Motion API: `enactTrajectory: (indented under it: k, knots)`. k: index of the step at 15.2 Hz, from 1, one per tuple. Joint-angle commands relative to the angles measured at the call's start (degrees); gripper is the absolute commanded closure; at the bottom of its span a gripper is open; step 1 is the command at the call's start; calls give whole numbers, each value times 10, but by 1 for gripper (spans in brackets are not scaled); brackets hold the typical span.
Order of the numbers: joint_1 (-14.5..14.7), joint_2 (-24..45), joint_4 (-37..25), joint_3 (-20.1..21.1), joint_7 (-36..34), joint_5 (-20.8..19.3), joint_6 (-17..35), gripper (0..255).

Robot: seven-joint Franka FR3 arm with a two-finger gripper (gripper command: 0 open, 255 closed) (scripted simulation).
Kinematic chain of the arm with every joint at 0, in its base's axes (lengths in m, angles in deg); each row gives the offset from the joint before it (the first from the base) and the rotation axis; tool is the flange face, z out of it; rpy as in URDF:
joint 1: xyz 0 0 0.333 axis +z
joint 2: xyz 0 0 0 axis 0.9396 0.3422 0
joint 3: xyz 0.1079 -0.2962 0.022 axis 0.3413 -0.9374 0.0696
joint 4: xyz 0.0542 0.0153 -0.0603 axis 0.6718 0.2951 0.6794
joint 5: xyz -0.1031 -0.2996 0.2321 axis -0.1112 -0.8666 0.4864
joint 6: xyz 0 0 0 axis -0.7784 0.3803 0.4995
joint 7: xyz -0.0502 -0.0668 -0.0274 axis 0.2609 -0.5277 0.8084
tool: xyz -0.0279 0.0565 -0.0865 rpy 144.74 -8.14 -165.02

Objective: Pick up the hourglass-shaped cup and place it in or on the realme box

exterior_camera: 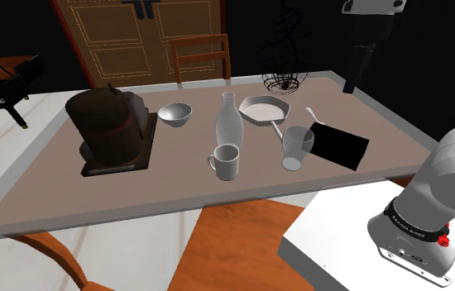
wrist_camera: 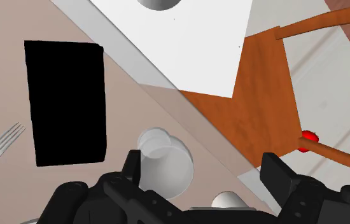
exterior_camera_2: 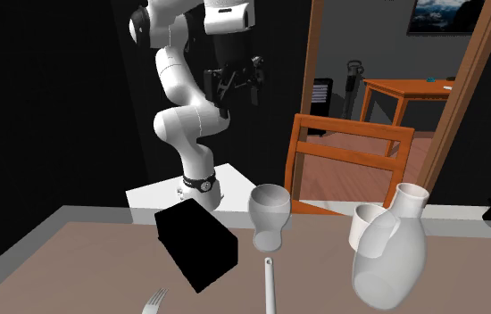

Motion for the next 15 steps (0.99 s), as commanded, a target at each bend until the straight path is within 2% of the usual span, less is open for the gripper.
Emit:
enactTrajectory:
  k: [1,8,15]
  knots:
    - [0,0,0,0,0,0,0,0]
    - [32,43,95,23,46,2,156,0]
    - [64,135,153,47,90,7,325,0]
